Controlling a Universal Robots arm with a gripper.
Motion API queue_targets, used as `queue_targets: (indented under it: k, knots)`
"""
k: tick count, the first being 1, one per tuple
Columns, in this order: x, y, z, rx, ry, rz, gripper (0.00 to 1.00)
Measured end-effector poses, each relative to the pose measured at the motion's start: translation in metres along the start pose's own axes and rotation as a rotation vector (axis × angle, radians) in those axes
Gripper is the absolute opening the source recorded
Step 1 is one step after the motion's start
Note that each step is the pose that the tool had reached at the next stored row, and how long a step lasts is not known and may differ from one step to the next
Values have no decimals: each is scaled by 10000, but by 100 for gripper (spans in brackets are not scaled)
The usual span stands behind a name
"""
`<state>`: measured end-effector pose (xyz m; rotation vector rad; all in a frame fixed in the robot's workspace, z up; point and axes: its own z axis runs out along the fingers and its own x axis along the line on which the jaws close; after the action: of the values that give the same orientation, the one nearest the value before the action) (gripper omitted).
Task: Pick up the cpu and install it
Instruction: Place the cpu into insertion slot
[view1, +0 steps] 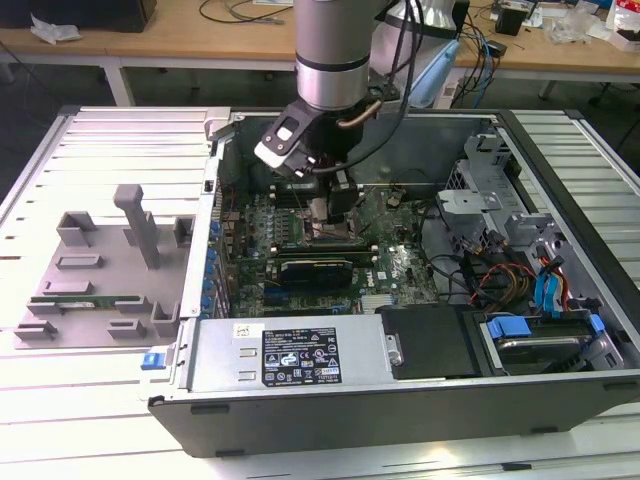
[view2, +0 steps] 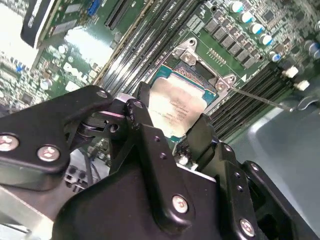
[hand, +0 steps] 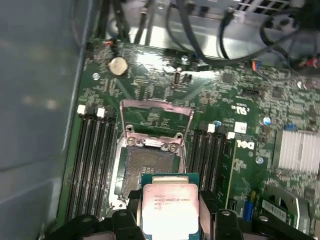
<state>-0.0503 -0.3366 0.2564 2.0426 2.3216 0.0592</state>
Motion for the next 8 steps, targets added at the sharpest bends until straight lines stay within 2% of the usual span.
queue_targets:
  k: [3, 4, 5, 6, 8]
  knots:
    - [0, 0, 6, 10, -61, 895, 54]
    - [2, -2, 25, 17, -143, 901, 54]
    - [36, 2, 49, 21, -184, 897, 54]
    - [81, 7, 63, 21, -185, 897, 54]
    - [92, 9, 107, 21, -191, 896, 54]
